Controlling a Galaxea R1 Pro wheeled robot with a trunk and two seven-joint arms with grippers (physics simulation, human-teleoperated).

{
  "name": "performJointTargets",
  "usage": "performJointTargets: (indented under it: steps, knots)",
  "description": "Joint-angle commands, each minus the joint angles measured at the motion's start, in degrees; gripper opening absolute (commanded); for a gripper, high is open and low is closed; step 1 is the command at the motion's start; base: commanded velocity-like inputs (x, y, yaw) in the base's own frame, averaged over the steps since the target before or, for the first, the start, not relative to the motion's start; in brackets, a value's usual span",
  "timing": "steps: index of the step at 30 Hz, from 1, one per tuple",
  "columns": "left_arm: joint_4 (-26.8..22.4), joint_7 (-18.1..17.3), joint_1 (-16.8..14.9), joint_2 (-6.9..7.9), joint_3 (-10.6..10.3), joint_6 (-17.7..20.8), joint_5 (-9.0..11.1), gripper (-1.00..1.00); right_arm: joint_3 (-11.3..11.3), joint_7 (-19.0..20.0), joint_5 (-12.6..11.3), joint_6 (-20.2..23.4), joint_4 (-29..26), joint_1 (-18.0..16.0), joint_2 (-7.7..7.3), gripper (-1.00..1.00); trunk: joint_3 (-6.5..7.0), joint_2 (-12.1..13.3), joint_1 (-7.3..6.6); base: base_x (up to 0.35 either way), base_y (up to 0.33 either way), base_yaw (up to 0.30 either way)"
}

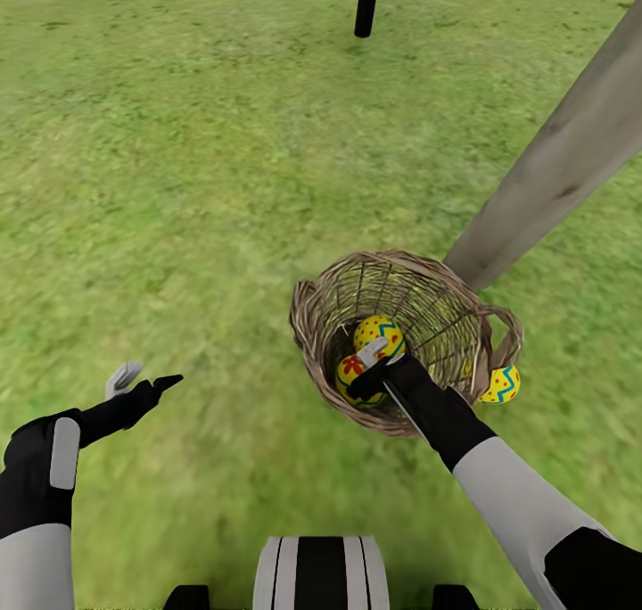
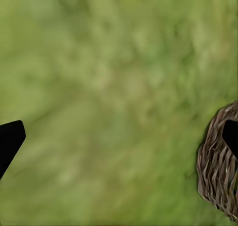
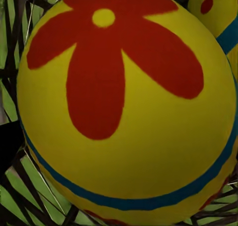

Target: Take the three Easter eggs out of the wicker basket on the lawn in the garden, then place them on the lawn next to a single tree (choose any tree) so that all three eggs are next to the same tree and none are left in the basket.

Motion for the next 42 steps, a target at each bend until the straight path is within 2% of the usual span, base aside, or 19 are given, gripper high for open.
performJointTargets:
  steps: [1,3,7,42]
  knots:
    - [0.0,-0.4,-0.1,-0.03,0.1,0.3,-0.2,1.0,0.1,0.3,-0.3,0.3,2.1,0.0,-0.04,-1.0,-0.04,0.0,0.01,0.0,0.0,0.0]
    - [0.0,-0.3,-0.1,-0.03,0.1,0.3,-0.2,1.0,0.1,0.3,-0.4,0.3,2.1,0.0,-0.04,-1.0,-0.48,0.0,0.06,0.0,0.0,0.0]
    - [0.1,-0.3,0.0,-0.11,0.1,0.3,-0.2,1.0,0.1,0.4,-0.4,0.3,2.1,0.0,0.04,-1.0,-0.48,0.0,0.06,0.0,0.0,0.0]
    - [0.5,-0.2,-0.1,0.05,-0.1,0.6,-0.3,1.0,0.2,0.4,0.0,0.3,1.5,0.0,0.04,-1.0,7.27,0.4,-0.84,0.0,0.0,0.0]
